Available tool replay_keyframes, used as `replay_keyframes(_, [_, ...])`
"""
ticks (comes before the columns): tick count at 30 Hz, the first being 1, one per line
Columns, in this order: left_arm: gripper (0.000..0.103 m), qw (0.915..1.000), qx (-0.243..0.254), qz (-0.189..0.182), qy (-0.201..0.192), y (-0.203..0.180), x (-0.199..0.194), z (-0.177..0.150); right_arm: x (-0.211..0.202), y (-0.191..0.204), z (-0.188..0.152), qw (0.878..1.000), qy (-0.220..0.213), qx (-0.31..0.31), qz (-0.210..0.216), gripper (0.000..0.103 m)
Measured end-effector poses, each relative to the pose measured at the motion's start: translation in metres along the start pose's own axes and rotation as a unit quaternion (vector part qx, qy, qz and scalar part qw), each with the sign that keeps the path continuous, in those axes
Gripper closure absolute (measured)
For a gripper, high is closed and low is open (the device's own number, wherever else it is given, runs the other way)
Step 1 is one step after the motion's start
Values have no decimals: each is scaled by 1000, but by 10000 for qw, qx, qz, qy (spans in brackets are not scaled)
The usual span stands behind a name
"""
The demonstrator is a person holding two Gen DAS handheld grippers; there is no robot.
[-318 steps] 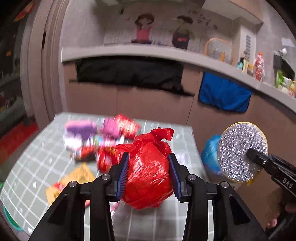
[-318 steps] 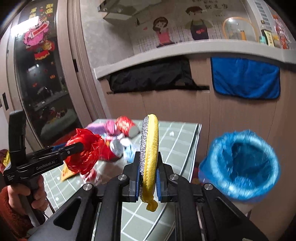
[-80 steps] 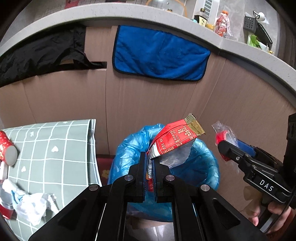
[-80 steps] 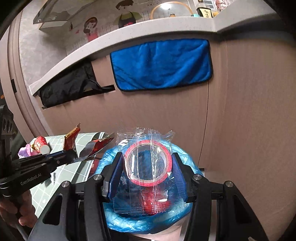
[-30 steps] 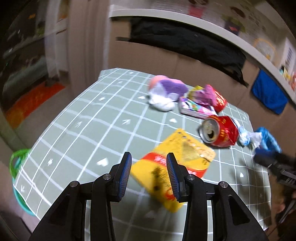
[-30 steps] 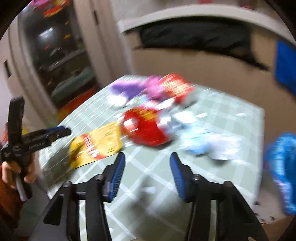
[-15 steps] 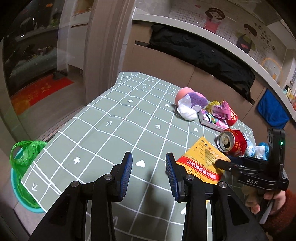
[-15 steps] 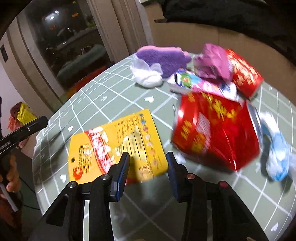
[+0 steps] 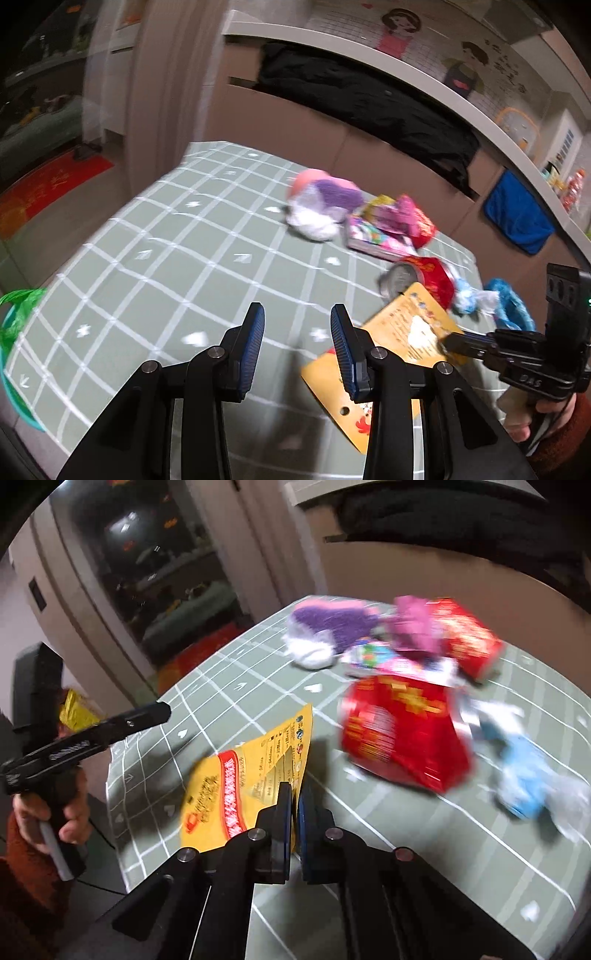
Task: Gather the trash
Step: 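Grasp the crushed red can with the left gripper while the right lifts the yellow packet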
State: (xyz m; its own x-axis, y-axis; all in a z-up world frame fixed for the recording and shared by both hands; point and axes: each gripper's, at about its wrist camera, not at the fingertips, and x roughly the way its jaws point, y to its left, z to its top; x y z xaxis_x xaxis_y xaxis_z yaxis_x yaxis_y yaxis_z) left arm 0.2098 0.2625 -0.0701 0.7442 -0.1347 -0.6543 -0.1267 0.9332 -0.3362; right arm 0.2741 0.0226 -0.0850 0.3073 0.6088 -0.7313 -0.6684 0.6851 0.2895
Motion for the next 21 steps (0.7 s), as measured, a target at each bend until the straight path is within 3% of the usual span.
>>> replay_keyframes(2, [65,9998,127,-157,93,-20,9,1,-20,-13,-7,9999,-82,113,39,100])
replay_keyframes(5, [65,9985,298,-368,261,-52,24,2,-49,-31,-20,9992,-221,154,-301,100])
replay_keyframes(13, [65,9961,556,-513,445,-127,52,9,-112,-95,-55,9926,-657,793,-644,100])
replay_keyframes(16, [65,9983,356,-321,322,-139,61,13,-126,-112,-63,9894,-803,963,-732,100])
replay_keyframes(21, [63,9992,-37,398,-60,-139,79,21,-138,-124,-67,9869,-984,1045,-738,100])
